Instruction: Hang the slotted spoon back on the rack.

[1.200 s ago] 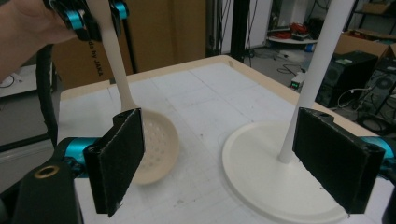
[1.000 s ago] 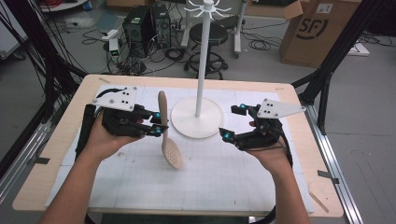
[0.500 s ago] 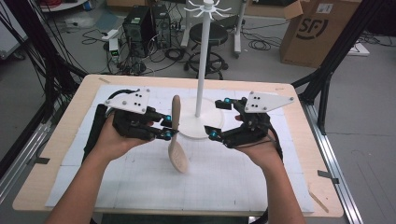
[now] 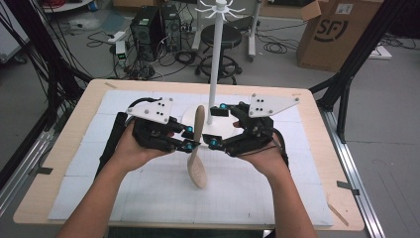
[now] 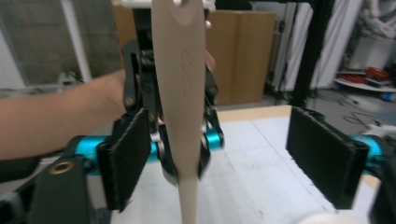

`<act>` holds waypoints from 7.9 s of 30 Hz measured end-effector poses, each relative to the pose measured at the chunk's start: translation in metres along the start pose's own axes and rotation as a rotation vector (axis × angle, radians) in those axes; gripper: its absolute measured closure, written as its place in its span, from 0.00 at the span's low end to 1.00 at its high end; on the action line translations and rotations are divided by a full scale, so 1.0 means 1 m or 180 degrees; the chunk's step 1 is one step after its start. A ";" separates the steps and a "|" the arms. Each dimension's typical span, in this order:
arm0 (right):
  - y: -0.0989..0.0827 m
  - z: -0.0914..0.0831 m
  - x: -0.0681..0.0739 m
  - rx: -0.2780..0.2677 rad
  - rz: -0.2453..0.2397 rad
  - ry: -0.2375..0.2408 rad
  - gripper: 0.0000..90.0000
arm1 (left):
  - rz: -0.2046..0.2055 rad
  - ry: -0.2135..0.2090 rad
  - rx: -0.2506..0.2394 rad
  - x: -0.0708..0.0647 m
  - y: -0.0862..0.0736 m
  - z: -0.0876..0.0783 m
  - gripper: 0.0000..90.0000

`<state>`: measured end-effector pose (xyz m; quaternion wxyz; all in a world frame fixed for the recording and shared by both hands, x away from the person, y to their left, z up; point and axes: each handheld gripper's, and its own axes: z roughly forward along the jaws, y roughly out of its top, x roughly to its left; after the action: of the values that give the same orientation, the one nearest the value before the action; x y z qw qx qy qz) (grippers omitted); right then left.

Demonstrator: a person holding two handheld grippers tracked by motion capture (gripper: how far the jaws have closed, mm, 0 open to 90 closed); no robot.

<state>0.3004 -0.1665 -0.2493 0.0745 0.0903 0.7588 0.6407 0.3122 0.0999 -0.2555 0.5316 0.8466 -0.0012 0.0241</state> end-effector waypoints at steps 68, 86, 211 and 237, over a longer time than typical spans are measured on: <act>0.004 -0.007 -0.013 0.0236 -0.0008 -0.0151 0.76 | -0.0711 0.0875 -0.0197 -0.009 -0.113 -0.066 0.15; 0.025 -0.026 -0.025 0.0232 -0.0059 -0.0371 0.76 | -0.0766 0.0964 -0.0236 -0.009 -0.129 -0.079 0.10; 0.112 -0.011 -0.162 0.0800 0.0331 -0.1453 0.64 | -0.0808 0.0920 -0.0274 -0.008 -0.146 -0.087 0.09; 0.056 -0.046 -0.119 0.0688 0.0317 -0.1108 0.58 | -0.0841 0.0868 -0.0333 -0.013 -0.146 -0.086 0.08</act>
<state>0.4081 -0.2286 -0.1866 0.1625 0.2446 0.7933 0.5333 0.2998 0.2401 -0.3498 0.5686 0.7996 0.1807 0.0685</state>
